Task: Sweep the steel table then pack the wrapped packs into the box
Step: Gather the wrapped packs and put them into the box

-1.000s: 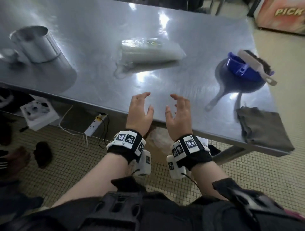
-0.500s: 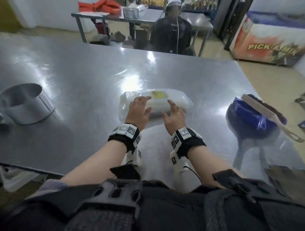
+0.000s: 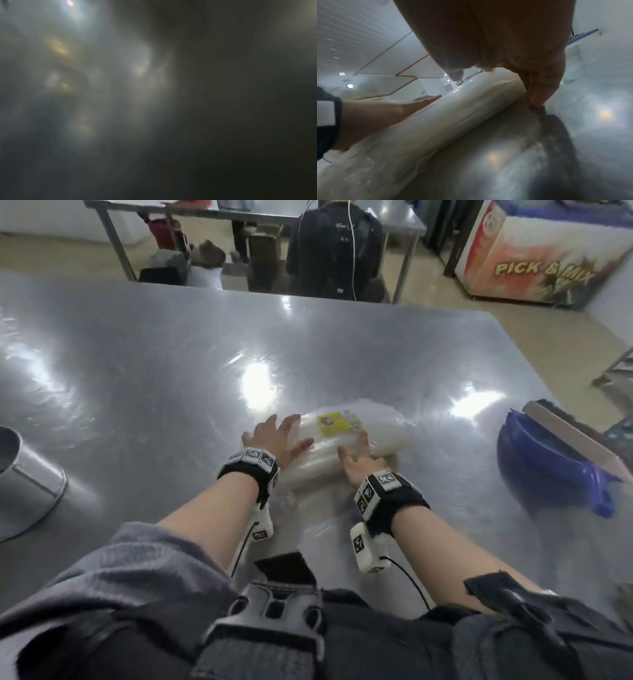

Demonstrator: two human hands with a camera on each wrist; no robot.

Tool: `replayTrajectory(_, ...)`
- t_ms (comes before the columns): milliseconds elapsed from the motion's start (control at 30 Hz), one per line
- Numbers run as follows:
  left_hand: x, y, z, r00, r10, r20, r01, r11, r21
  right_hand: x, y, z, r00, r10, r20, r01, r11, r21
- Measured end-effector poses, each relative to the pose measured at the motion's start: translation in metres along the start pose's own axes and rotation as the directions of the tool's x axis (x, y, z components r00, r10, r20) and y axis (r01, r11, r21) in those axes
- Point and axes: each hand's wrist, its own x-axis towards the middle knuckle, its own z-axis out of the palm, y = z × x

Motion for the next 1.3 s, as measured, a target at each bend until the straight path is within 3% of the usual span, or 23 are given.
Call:
replayTrajectory(233,-0.003,-0.017,-0.002,0.994,-0.052,0.091,0.058,0.996,-0.065,-0.012,-0.022,0.010,0.999,-0.024,0.025,0.017,0.965,0.263)
replayTrajectory(367,-0.034,-0.006,0.009,0.996,-0.090,-0.006,0.089,0.996,-0.020,-0.024,-0.016,0.011,0.996,-0.074,0.047,0.057,0.951,0.303)
replayTrajectory(533,-0.092,0.016,0.034,0.996,-0.086,-0.003,0.083,0.969,-0.232,-0.047,0.013,0.008,0.989,-0.137,0.051,0.113,0.939,0.326)
replayTrajectory(733,-0.180,0.057,0.062,0.976,-0.207,-0.063,0.157,0.878,-0.453,-0.089,0.085,0.020,0.955,-0.293,0.049,0.264,0.913,0.311)
replayTrajectory(867,-0.245,0.090,0.085,0.966,-0.167,-0.200,0.027,0.829,-0.559,-0.128,0.148,0.025,0.916,-0.390,0.091,0.347,0.887,0.305)
replayTrajectory(1000,-0.308,0.123,0.103,0.928,-0.070,-0.366,-0.195,0.745,-0.637,-0.171,0.206,0.014,0.888,-0.456,0.067,0.399,0.833,0.384)
replayTrajectory(1067,-0.336,0.143,0.105,0.903,-0.012,-0.430,-0.302,0.694,-0.654,-0.195,0.230,0.010,0.888,-0.460,0.005,0.418,0.811,0.409)
replayTrajectory(1133,-0.360,0.166,0.099,0.878,0.053,-0.477,-0.371,0.704,-0.605,-0.220,0.249,0.003,0.880,-0.468,-0.085,0.451,0.764,0.461)
replayTrajectory(1300,-0.401,0.202,0.079,0.798,0.092,-0.595,-0.458,0.735,-0.501,-0.263,0.280,-0.024,0.799,-0.547,-0.249,0.597,0.672,0.438)
